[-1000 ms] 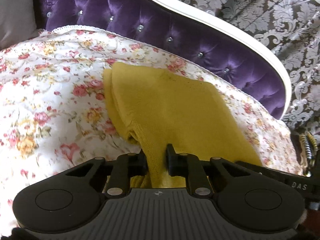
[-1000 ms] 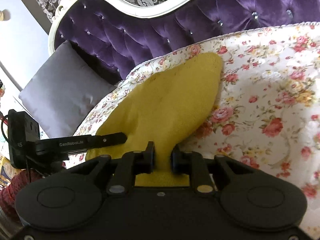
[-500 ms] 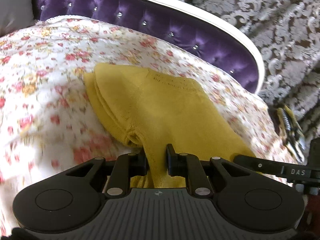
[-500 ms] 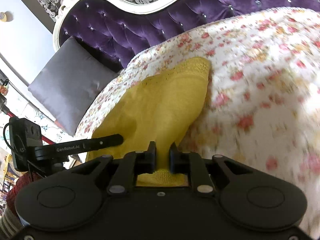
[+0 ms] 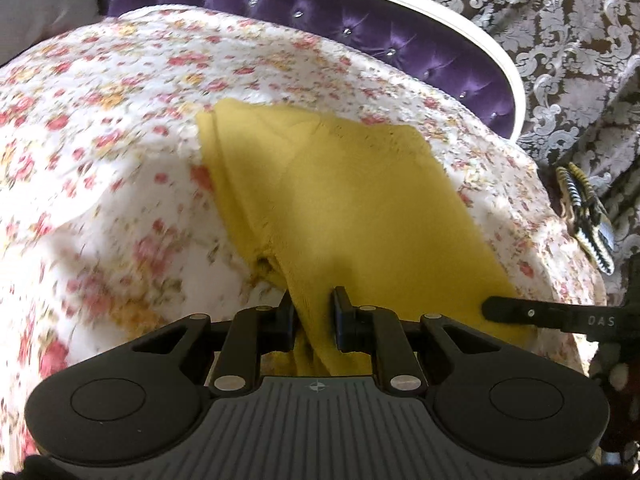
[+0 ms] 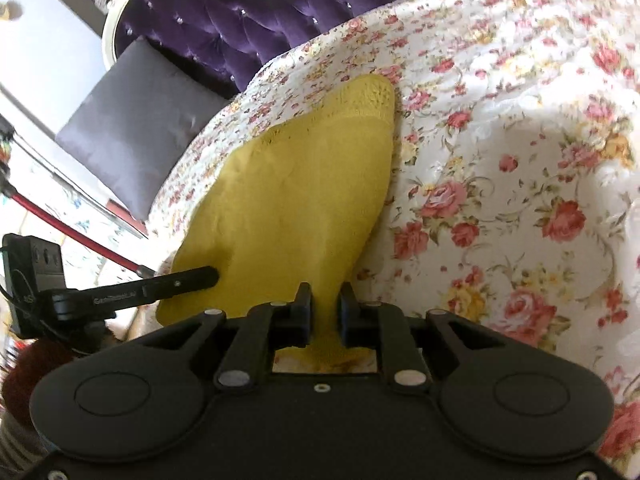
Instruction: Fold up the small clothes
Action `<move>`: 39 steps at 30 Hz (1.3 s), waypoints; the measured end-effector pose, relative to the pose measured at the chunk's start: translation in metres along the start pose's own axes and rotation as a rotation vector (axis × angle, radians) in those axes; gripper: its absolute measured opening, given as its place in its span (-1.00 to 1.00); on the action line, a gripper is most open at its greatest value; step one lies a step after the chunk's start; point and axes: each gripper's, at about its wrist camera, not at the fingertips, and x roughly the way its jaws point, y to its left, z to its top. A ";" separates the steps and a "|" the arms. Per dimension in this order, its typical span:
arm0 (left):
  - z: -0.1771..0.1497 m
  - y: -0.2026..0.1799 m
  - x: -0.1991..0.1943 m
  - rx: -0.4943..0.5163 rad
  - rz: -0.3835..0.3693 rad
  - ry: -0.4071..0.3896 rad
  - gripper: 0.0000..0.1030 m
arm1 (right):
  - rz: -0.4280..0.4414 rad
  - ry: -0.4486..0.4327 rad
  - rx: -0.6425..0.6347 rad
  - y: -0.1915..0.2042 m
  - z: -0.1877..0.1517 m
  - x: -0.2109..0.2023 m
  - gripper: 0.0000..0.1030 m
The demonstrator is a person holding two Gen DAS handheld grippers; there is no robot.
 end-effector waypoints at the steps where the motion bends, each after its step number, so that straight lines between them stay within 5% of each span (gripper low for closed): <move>1: -0.001 0.001 -0.001 -0.008 0.001 -0.003 -0.66 | -0.014 0.001 -0.022 0.003 0.001 0.000 -0.45; 4: -0.004 0.001 -0.003 -0.016 0.019 -0.011 -0.61 | -0.045 0.008 -0.065 0.008 -0.001 -0.002 -0.36; 14: -0.011 -0.002 -0.033 0.001 0.118 -0.089 -0.53 | -0.168 -0.066 -0.161 0.022 0.013 -0.024 0.52; 16: -0.006 -0.011 -0.042 0.048 0.167 -0.151 -0.45 | -0.179 -0.119 -0.173 0.024 0.018 -0.026 0.62; 19: 0.007 -0.023 -0.045 0.110 0.195 -0.217 -0.08 | -0.187 -0.162 -0.181 0.026 0.028 -0.021 1.00; 21: 0.016 -0.030 -0.039 0.122 0.186 -0.227 0.14 | -0.191 -0.182 -0.192 0.029 0.035 -0.013 0.99; 26: 0.032 -0.046 -0.009 0.156 0.192 -0.198 0.29 | -0.229 -0.199 -0.261 0.037 0.054 0.016 0.99; 32: 0.028 -0.049 0.031 0.205 0.259 -0.117 0.29 | -0.264 -0.162 -0.322 0.040 0.070 0.058 0.99; 39: 0.019 -0.039 0.037 0.210 0.285 -0.116 0.43 | -0.314 -0.085 -0.320 0.018 0.068 0.090 0.99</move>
